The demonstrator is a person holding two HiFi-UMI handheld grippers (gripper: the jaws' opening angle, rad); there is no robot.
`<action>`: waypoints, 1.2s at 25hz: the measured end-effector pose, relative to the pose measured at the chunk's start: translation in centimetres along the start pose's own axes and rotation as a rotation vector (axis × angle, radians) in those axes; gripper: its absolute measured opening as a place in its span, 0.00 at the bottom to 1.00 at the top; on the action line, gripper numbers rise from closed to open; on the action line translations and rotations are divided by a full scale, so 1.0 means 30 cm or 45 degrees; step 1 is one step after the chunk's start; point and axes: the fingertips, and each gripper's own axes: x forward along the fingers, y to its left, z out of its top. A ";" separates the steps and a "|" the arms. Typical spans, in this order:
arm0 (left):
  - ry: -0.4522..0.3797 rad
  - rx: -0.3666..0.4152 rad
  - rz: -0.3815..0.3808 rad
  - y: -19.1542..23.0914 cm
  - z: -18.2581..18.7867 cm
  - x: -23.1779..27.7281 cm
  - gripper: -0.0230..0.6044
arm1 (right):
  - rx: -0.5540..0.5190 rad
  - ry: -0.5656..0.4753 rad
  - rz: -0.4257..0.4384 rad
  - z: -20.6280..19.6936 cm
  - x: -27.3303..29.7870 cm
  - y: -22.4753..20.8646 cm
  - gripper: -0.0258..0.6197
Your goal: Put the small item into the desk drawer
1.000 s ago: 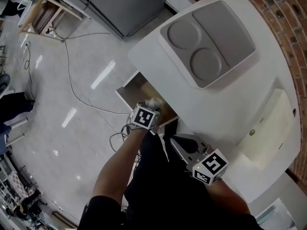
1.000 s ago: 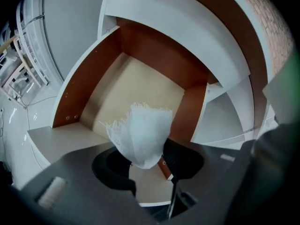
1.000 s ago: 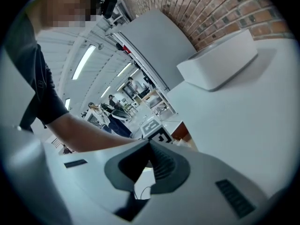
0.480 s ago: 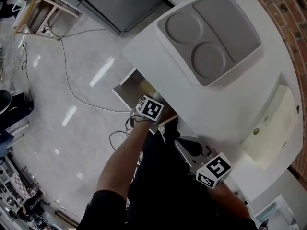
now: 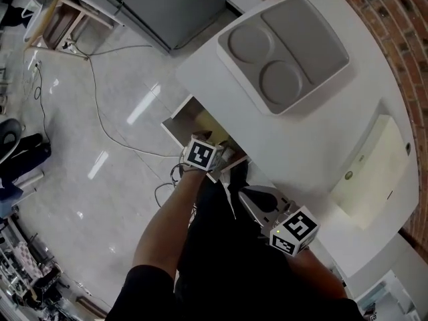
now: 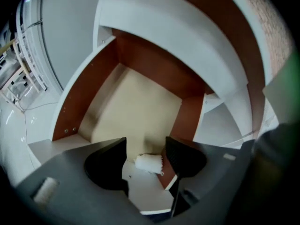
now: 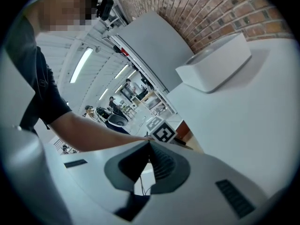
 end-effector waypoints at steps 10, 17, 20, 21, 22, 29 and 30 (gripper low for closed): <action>-0.367 -0.141 0.025 -0.068 0.102 -0.467 0.43 | -0.106 -0.038 0.075 0.166 -0.061 0.113 0.06; -0.571 -0.244 0.142 -0.040 0.072 -0.805 0.37 | -0.191 -0.064 0.160 0.267 -0.049 0.217 0.06; -0.658 -0.279 0.196 -0.034 0.043 -0.937 0.31 | -0.243 -0.064 0.212 0.298 -0.051 0.281 0.06; -0.692 -0.294 0.213 -0.032 0.034 -0.976 0.29 | -0.259 -0.061 0.226 0.305 -0.051 0.296 0.06; -0.725 -0.308 0.230 -0.030 0.026 -1.014 0.28 | -0.274 -0.057 0.239 0.312 -0.050 0.307 0.06; -0.878 -0.321 0.284 -0.063 -0.030 -1.213 0.21 | -0.315 -0.052 0.249 0.362 -0.058 0.340 0.06; -0.889 -0.313 0.284 -0.064 -0.032 -1.234 0.20 | -0.315 -0.062 0.235 0.377 -0.058 0.338 0.06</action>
